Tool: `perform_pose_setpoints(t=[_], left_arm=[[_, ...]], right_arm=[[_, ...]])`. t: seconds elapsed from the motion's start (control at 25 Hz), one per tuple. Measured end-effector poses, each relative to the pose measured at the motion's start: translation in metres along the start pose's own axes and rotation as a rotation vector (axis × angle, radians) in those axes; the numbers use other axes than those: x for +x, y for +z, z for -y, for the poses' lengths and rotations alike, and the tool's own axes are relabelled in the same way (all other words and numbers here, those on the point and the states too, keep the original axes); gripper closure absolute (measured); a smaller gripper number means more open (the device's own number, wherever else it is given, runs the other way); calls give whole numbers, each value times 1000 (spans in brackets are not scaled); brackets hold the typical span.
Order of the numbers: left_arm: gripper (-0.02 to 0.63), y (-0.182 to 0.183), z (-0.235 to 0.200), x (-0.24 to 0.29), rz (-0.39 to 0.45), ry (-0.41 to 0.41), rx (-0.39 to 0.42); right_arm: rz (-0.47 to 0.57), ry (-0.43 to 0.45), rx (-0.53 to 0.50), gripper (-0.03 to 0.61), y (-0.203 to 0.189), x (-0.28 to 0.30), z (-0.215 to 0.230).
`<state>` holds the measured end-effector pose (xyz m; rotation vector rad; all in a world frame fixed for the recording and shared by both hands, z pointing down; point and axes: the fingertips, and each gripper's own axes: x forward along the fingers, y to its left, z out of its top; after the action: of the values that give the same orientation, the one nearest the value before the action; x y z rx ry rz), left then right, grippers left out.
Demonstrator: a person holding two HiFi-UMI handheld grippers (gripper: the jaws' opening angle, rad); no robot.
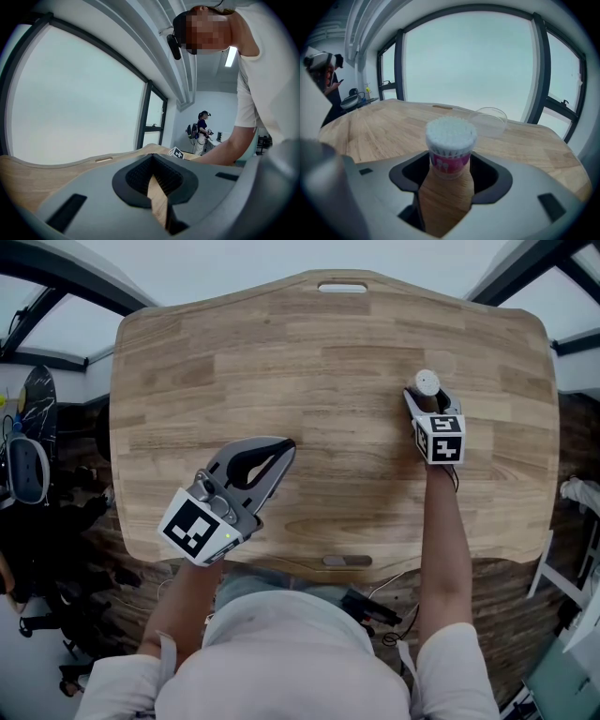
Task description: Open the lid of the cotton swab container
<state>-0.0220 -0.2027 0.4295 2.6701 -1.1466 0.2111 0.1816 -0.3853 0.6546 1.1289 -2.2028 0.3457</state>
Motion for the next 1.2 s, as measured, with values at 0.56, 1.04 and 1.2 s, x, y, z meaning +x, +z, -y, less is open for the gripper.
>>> perform_pose_setpoints(t=[0.56,1.04,1.2], left_arm=[[601,17,2,-29,45,3,15],[601,36,21,-65,83,-48,53],[601,43,31,-76,92,-65,67]], right_arm=[[37,-34,88,316,-2,-54,-9],[308,-75,53,554,64,-167,-64],[369,-80,40,558,85,-209,-80]])
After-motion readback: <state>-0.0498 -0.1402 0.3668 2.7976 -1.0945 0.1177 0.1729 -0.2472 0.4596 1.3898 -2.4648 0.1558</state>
